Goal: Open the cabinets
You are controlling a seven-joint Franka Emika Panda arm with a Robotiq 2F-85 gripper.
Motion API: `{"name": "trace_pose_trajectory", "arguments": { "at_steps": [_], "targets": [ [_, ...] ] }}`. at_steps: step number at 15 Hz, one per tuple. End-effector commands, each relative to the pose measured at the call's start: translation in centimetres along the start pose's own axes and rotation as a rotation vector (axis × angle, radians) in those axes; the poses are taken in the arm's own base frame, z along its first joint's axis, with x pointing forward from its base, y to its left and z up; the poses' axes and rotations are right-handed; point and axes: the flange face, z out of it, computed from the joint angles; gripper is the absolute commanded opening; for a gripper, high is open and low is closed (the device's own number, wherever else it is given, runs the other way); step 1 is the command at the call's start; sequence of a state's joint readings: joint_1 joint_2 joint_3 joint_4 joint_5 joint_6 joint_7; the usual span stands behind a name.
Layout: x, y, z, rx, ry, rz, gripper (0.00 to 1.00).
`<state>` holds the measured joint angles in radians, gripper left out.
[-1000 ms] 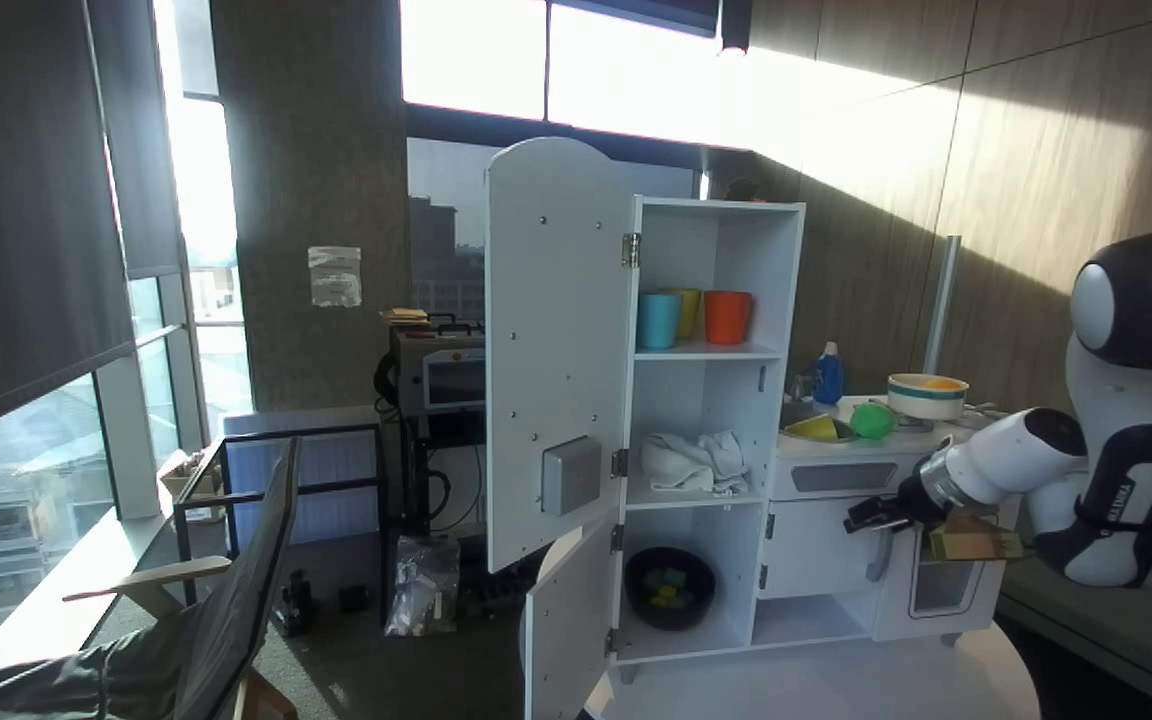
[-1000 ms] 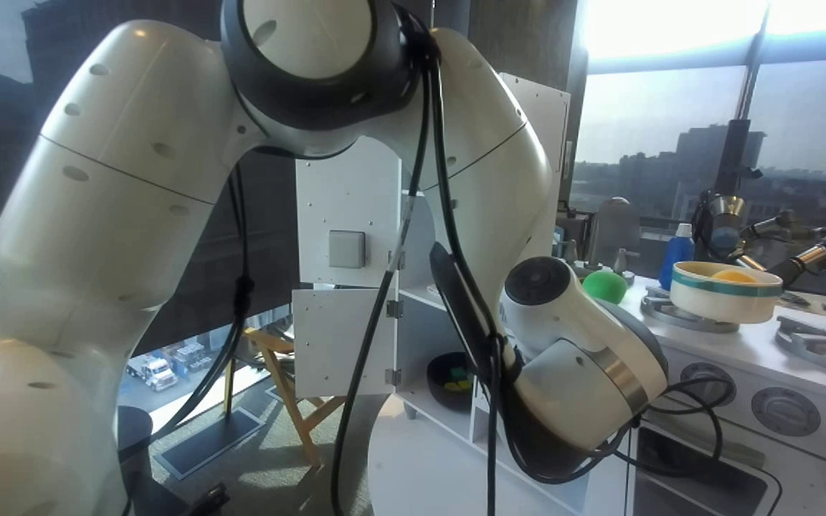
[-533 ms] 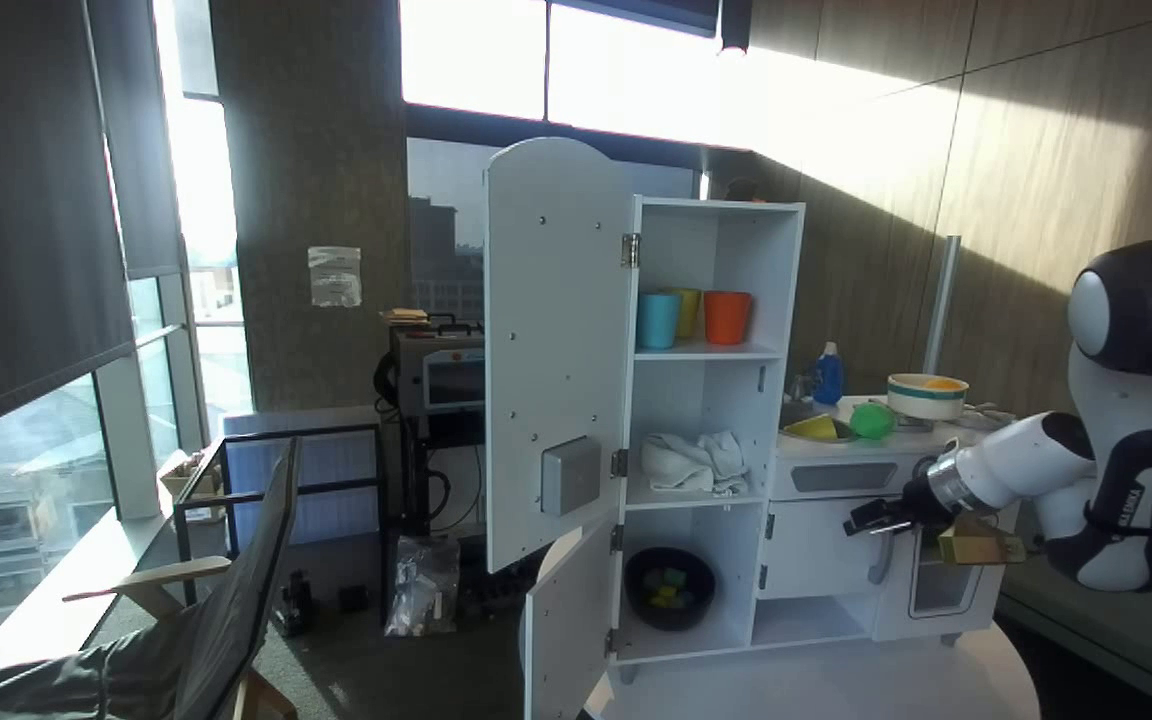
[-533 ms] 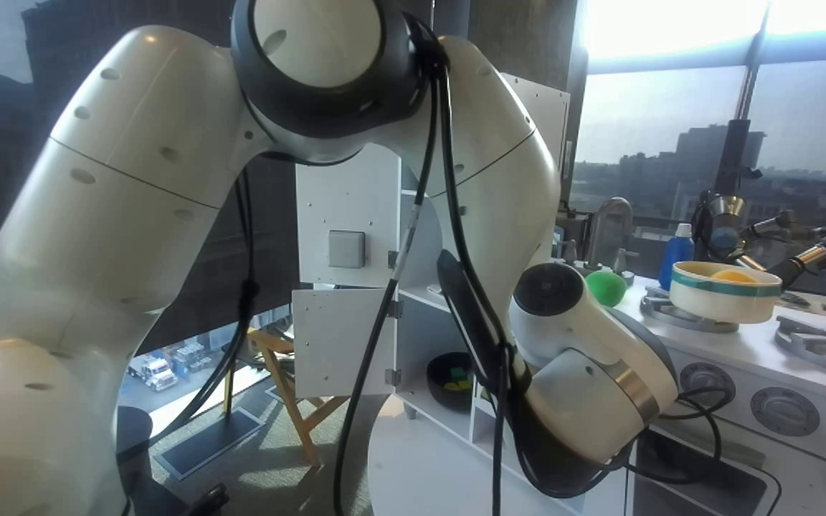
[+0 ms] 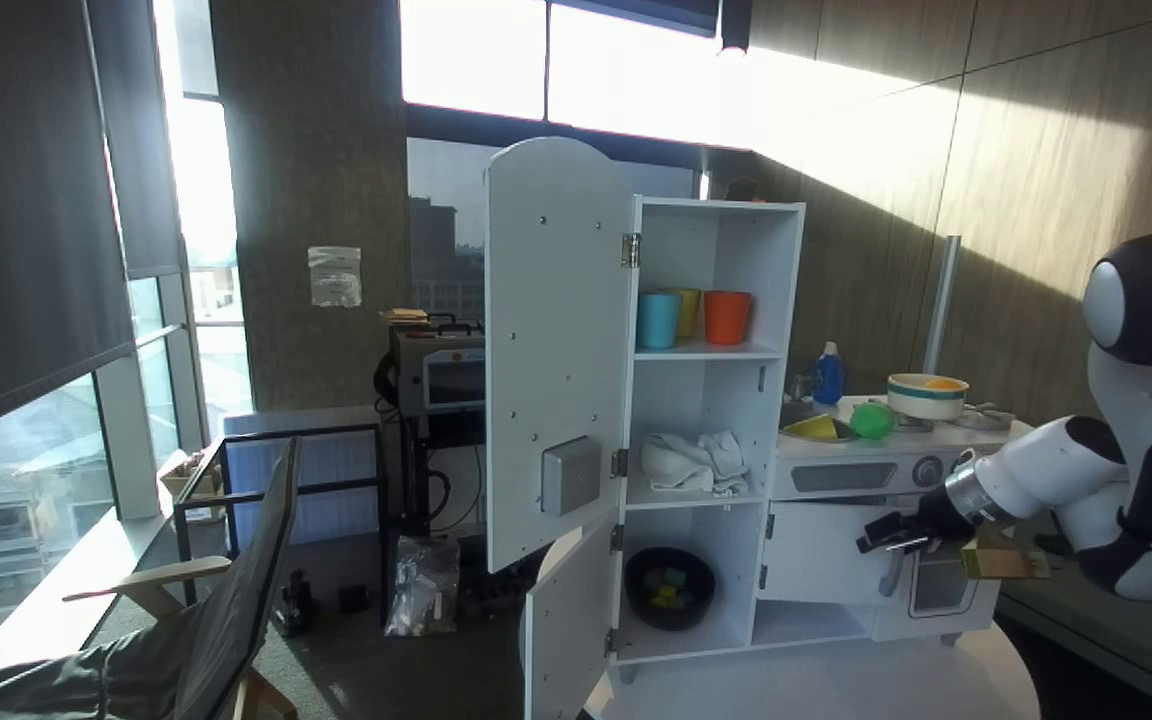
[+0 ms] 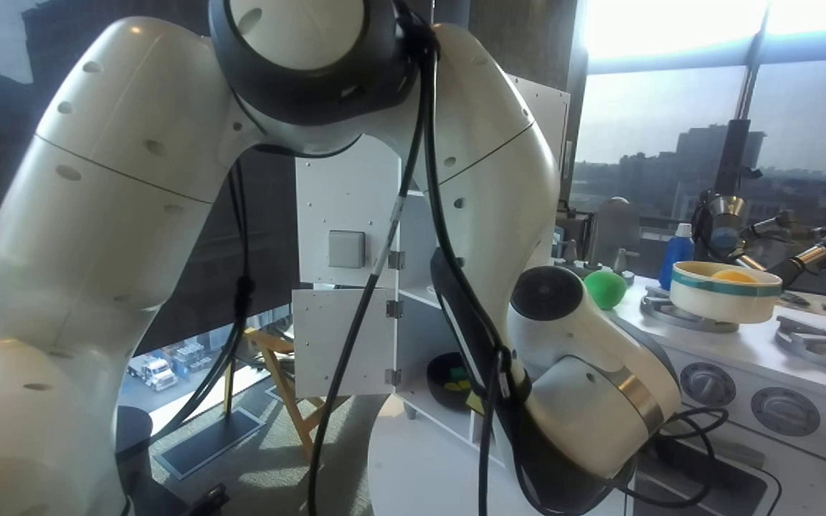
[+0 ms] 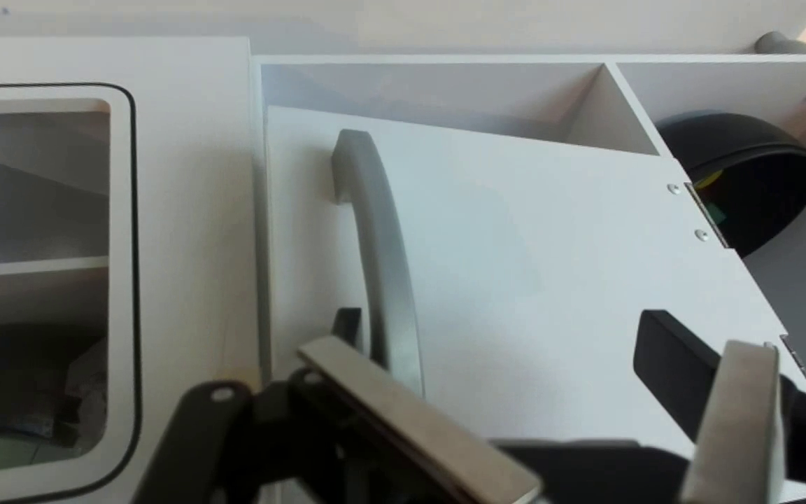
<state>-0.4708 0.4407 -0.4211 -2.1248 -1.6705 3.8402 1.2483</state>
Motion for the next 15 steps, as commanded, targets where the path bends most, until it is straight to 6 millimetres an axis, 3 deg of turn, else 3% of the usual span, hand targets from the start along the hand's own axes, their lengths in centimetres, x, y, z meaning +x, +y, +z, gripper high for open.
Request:
{"name": "trace_pose_trajectory", "arguments": {
  "at_steps": [1,4,8,15],
  "targets": [
    [-1.5,-0.9,-2.4,-0.071,-0.051,0.056,1.00],
    [-2.8,-0.4,-3.4,-0.244,-0.085,0.113,1.00],
    [-2.3,0.8,-5.2,-0.405,-0.037,0.229,1.00],
    [-0.4,3.0,-6.3,-0.411,0.088,0.583,1.00]
  ]
}}
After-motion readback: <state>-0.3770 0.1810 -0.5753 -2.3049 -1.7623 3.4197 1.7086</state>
